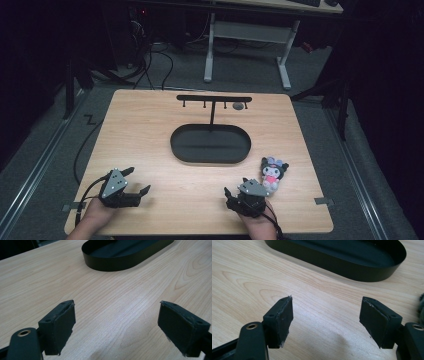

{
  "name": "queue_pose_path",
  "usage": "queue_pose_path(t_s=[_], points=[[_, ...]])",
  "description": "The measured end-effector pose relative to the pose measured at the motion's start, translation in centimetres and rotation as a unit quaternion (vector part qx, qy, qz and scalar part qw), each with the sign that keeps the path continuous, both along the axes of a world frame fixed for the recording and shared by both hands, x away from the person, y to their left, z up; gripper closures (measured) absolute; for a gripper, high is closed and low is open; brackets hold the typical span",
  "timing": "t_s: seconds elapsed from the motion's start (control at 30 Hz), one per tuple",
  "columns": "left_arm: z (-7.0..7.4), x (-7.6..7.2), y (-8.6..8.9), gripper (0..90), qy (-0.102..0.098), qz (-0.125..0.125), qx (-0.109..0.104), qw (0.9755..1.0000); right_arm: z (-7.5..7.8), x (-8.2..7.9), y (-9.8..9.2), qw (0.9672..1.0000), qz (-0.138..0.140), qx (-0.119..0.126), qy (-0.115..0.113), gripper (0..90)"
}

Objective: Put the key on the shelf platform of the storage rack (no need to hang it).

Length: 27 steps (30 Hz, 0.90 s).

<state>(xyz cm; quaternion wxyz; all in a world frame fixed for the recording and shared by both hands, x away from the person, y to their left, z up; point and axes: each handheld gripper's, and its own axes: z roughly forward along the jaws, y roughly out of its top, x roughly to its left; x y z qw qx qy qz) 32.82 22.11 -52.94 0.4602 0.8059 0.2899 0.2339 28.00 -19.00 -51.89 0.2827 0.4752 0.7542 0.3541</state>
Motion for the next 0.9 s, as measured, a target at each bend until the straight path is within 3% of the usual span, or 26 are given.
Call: queue_pose_path(t_s=[0.9], points=[[-0.02, -0.05, -0.05, 15.5, -0.002, -0.001, 0.001, 1.0, -0.61, 0.14, 0.17, 0.9997, 0.005, -0.016, 0.016, 27.5]])
